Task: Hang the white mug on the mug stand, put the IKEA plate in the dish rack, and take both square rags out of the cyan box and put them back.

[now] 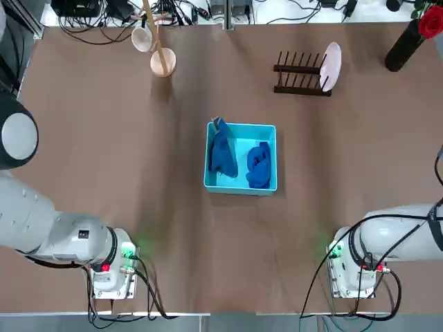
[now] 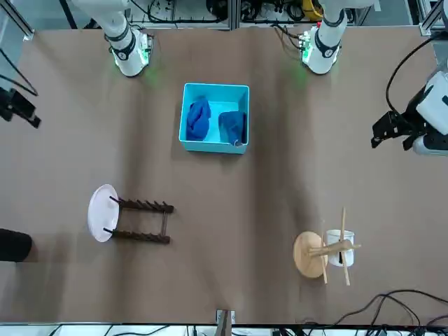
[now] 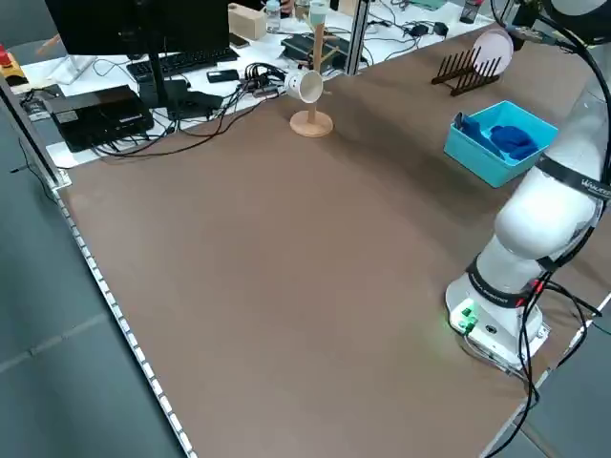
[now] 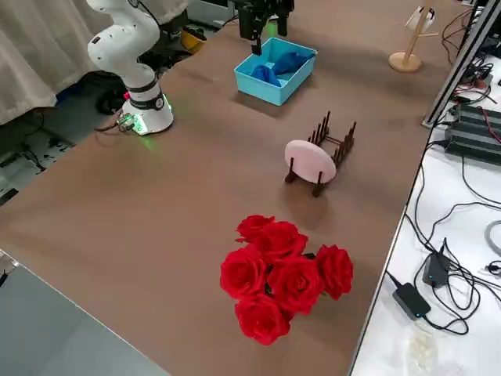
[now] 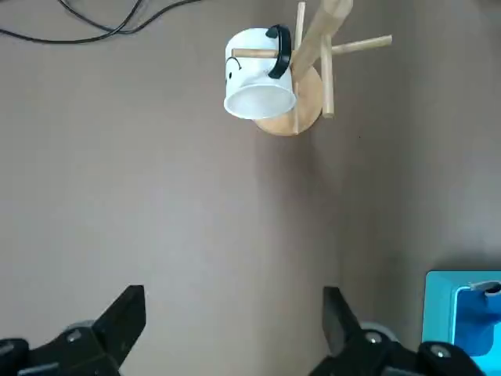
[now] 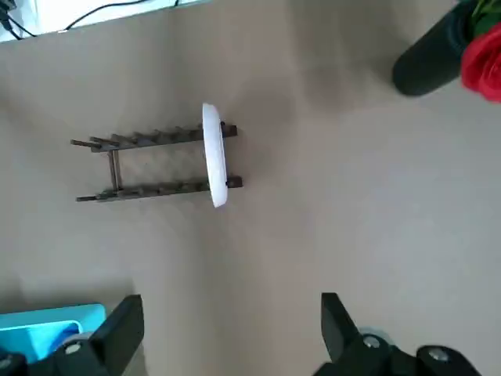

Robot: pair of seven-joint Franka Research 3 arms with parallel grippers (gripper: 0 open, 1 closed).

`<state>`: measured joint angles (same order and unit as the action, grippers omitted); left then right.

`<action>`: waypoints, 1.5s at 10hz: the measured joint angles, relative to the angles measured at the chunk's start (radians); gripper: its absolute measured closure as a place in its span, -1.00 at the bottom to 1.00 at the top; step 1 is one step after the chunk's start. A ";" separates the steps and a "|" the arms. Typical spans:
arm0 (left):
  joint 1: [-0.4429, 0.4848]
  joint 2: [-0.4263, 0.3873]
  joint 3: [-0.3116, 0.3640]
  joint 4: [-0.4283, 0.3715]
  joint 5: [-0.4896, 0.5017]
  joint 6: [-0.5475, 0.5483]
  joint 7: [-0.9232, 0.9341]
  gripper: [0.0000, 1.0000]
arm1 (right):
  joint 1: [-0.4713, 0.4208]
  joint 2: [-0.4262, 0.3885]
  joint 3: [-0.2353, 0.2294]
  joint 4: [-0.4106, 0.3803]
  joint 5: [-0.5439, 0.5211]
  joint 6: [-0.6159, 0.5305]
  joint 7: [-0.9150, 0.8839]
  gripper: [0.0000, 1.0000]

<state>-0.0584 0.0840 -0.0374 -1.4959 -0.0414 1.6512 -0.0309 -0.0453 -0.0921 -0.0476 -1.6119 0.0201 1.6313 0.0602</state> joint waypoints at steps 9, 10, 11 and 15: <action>0.000 -0.018 0.002 -0.007 0.001 -0.021 0.000 -0.99 | -0.007 0.004 0.010 0.045 0.003 -0.005 -0.023 -1.00; 0.000 -0.019 0.002 -0.008 0.005 -0.022 0.000 -0.99 | -0.007 0.004 0.010 0.045 0.003 -0.005 -0.025 -1.00; 0.000 -0.020 0.001 -0.011 0.020 -0.022 0.000 -0.99 | -0.008 0.004 0.010 0.045 0.003 -0.006 -0.026 -1.00; -0.002 -0.029 -0.003 -0.014 0.033 -0.023 0.000 -0.99 | -0.008 0.004 0.011 0.046 0.003 -0.006 -0.028 -1.00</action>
